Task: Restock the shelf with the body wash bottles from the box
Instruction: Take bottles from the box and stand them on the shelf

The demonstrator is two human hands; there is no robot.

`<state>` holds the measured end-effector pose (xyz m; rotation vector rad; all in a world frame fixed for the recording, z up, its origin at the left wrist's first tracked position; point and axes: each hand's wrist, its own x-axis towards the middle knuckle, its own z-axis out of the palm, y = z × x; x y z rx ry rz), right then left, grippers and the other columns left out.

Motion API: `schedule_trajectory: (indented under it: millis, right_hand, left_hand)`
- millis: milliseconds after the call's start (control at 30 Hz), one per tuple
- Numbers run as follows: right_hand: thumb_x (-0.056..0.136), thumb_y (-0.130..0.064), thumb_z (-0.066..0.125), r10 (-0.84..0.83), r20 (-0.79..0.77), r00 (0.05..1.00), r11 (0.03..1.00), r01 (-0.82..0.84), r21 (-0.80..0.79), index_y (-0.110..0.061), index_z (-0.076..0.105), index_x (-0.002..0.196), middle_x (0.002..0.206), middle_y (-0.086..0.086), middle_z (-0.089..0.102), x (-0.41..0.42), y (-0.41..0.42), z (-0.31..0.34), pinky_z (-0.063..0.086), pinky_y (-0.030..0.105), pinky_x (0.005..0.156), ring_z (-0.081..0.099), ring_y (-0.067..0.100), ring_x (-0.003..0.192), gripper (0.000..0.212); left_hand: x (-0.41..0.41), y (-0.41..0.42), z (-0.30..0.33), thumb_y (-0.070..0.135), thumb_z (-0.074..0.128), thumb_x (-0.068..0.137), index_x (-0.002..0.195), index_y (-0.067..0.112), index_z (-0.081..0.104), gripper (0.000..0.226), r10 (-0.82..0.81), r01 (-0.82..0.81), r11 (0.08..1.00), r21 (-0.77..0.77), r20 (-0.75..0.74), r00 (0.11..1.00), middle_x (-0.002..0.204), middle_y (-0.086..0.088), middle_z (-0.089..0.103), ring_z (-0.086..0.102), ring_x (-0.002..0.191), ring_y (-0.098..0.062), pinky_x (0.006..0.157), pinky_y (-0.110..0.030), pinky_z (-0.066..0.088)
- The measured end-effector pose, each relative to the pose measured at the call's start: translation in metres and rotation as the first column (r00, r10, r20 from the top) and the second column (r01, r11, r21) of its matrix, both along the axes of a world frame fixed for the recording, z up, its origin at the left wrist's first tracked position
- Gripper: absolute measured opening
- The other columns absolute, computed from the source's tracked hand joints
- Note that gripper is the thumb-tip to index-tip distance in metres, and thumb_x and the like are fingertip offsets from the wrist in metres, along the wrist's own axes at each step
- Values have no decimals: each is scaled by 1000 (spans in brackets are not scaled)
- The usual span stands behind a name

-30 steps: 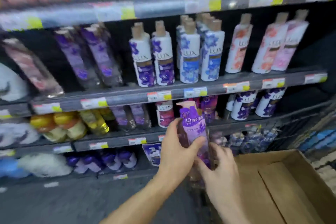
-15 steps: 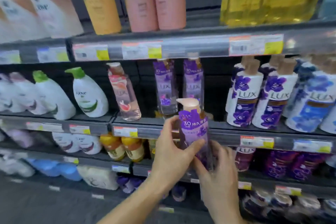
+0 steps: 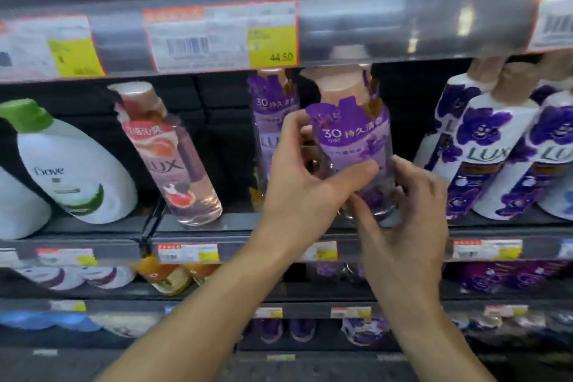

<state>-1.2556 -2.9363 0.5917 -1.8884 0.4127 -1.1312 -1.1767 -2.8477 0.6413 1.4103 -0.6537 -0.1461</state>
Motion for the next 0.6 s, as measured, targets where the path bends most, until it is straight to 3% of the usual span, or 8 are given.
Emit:
schedule_trajectory:
  millis: [133,267,600]
  right_hand:
    - [77,-25,78,17,-35,999,999,-16,35,-15,53,129,116,-2,47,9,-4,-4,42,7,85,50,1,107,58]
    - [78,-30,76,19,-68,997,997,-14,70,-18,53,129,114,-8,45,16,-5,-10,41,5,84,53,2,105,58]
    - [78,-36,73,7,-76,997,992,2,122,-20,51,128,116,-8,45,21,-7,-21,49,16,85,54,7,107,57]
  left_hand:
    - [11,-4,-2,0,81,71,112,15,51,52,15,-18,997,80,36,999,107,-1,68,67,100,-11,84,-28,58]
    - [16,-8,-9,8,82,70,109,24,52,52,49,-52,992,112,34,998,110,1,68,66,105,-13,88,-35,57]
    - [20,-15,-13,17,82,75,116,29,51,54,84,-101,972,210,85,993,108,13,66,64,104,-1,83,-24,56]
